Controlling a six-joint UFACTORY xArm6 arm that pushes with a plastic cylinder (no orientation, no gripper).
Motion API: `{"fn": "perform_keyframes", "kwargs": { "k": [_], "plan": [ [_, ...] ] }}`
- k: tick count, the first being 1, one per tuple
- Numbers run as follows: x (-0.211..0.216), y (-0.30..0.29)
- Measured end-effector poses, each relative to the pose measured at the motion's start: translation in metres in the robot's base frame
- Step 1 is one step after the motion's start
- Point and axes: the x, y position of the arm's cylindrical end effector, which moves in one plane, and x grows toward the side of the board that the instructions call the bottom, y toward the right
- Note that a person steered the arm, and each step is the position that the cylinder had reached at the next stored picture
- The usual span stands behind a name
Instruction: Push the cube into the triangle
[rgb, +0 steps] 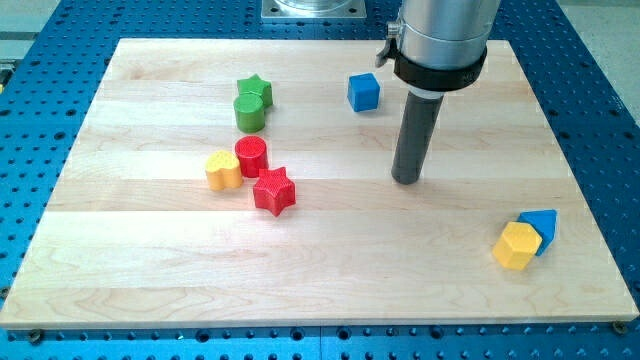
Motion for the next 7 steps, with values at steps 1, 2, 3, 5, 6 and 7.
{"fn": "perform_keyframes", "kwargs": {
  "k": [1, 2, 3, 5, 6, 7],
  "plan": [
    [0.000, 0.000],
    [0.000, 0.000],
    [-0.001, 0.000],
    [-0.013, 0.002],
    [-0.013, 0.002],
    [-0.013, 0.008]
  ]
}}
